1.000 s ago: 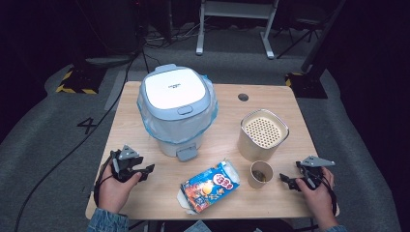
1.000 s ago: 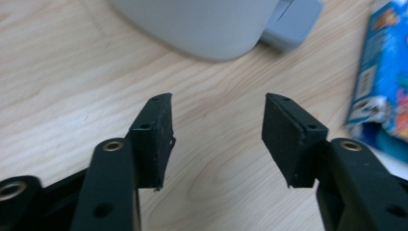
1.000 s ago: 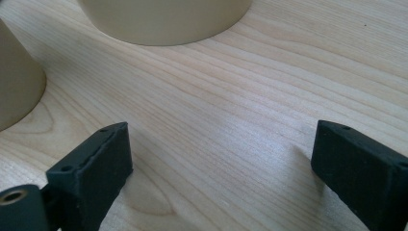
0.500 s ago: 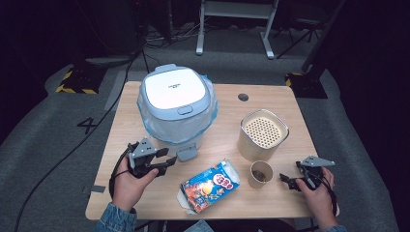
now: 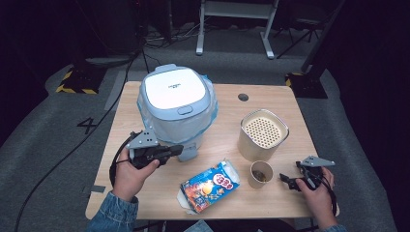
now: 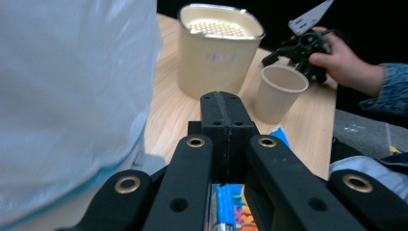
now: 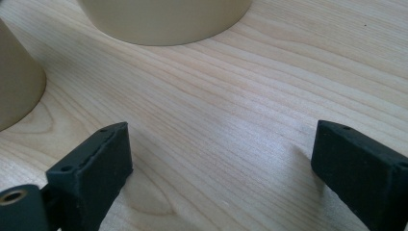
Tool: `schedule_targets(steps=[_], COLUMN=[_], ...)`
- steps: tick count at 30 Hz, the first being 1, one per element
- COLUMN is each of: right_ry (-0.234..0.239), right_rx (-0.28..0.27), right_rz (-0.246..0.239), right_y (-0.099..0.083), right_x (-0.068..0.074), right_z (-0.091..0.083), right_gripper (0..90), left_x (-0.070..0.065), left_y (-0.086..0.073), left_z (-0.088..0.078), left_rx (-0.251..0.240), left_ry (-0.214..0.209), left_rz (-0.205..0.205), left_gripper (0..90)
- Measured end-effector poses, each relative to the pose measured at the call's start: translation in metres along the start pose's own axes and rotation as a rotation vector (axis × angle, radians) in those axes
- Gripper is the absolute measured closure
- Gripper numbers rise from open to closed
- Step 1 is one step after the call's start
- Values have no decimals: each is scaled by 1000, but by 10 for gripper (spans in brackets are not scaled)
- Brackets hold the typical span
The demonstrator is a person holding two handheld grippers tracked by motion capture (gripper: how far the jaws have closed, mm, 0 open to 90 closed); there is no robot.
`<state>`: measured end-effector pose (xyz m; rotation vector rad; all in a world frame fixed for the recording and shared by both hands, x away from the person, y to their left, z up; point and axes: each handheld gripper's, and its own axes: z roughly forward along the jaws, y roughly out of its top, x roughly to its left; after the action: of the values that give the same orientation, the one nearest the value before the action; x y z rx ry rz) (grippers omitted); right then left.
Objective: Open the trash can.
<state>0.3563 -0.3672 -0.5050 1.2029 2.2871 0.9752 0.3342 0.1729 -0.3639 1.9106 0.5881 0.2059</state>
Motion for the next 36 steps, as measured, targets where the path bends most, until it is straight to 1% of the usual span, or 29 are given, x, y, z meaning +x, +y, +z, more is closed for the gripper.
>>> schedule_targets(steps=[4, 5, 6, 7, 8, 9, 10, 13, 16, 19, 20, 21, 22, 23, 25, 27, 29, 30, 31, 34, 35, 36], right_ry=[-1, -1, 0, 0, 0, 0, 0, 0, 0, 0, 0, 0, 0, 0, 0, 0, 0, 0, 0, 0, 0, 0], right_rx=[1, 1, 0, 0, 0, 0, 0, 0, 0, 0, 0, 0, 0, 0, 0, 0, 0, 0, 0, 0, 0, 0], right_rz=[0, 0, 0, 0, 0, 0, 0, 0, 0, -1, -1, 0, 0, 0, 0, 0, 0, 0, 0, 0, 0, 0], right_y=[0, 0, 0, 0, 0, 0, 0, 0, 0, 0, 0, 0, 0, 0, 0, 0, 0, 0, 0, 0, 0, 0], right_x=[0, 0, 0, 0, 0, 0, 0, 0, 0, 0, 0, 0, 0, 0, 0, 0, 0, 0, 0, 0, 0, 0], right_z=[0, 0, 0, 0, 0, 0, 0, 0, 0, 0, 0, 0, 0, 0, 0, 0, 0, 0, 0, 0, 0, 0], right_gripper=[71, 71, 71, 71, 71, 71, 71, 71, 71, 71, 71, 71, 71, 71, 71, 71, 71, 71, 71, 71, 71, 71], left_x=[1, 1, 1, 1, 0, 0, 0, 2, 6, 10, 10, 11, 11, 12, 16, 19, 23, 25, 25, 30, 30, 31], left_y=[13, 13, 21, 21, 29, 29, 37, 48, 56, 66, 66, 73, 73, 77, 82, 86, 88, 89, 89, 90, 89, 89], left_z=[-5, -5, -7, -7, -9, -9, -11, -14, -17, -18, -18, -18, -18, -17, -15, -12, -8, -6, -6, 1, 2, 2], left_rx=[-16, -16, -24, -24, -26, -26, -33, -46, -72, -90, -90, -97, -97, -98, -90, -87, -81, -73, -73, -32, -21, -16], left_ry=[-23, -23, -30, -30, -29, -29, -26, -13, -17, -21, -21, -18, -18, -14, 17, 37, 53, 68, 68, 121, 149, 160], left_rz=[15, 15, 24, 24, 37, 37, 47, 58, 44, 38, 38, 47, 47, 47, 56, 58, 50, 54, 54, 56, 62, 59], left_gripper=[900, 900, 900, 900, 900, 900, 900, 899, 899, 899, 900, 899, 900, 900, 899, 899, 899, 899, 899, 900, 899, 899])
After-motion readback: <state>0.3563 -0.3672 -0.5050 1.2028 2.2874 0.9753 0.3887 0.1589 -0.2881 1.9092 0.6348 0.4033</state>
